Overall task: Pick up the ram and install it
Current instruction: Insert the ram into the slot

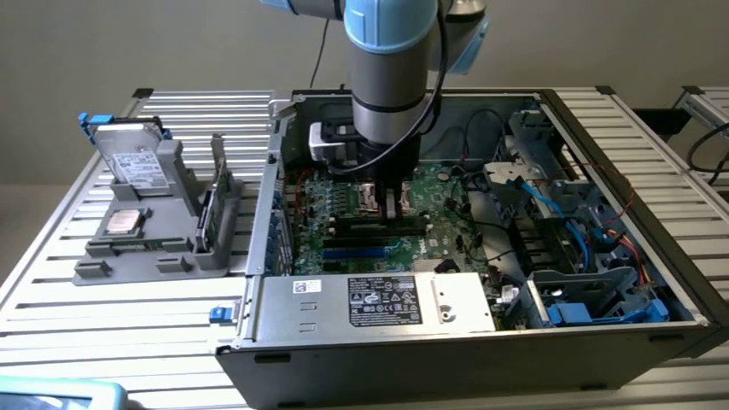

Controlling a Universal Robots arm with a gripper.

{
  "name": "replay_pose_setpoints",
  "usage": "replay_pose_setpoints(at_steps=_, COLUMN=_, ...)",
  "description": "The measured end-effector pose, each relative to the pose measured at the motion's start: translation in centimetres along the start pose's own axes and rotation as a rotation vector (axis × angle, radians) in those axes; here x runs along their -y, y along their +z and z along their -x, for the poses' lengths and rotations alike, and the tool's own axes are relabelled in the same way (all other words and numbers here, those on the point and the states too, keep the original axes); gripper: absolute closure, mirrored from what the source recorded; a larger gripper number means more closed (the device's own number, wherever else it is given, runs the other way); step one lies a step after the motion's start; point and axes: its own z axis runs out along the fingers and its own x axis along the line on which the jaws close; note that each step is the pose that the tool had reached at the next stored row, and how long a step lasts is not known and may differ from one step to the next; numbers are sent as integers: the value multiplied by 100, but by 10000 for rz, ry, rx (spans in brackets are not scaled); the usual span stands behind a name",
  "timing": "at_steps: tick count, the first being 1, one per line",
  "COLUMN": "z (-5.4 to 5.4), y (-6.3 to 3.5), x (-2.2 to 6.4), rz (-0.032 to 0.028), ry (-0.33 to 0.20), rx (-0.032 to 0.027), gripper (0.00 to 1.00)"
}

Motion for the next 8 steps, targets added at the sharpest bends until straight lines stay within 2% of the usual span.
replay_pose_setpoints(at_steps=8, z=-3, y=35, x=-3, rz=3, ry=-3, rx=-6, gripper=88)
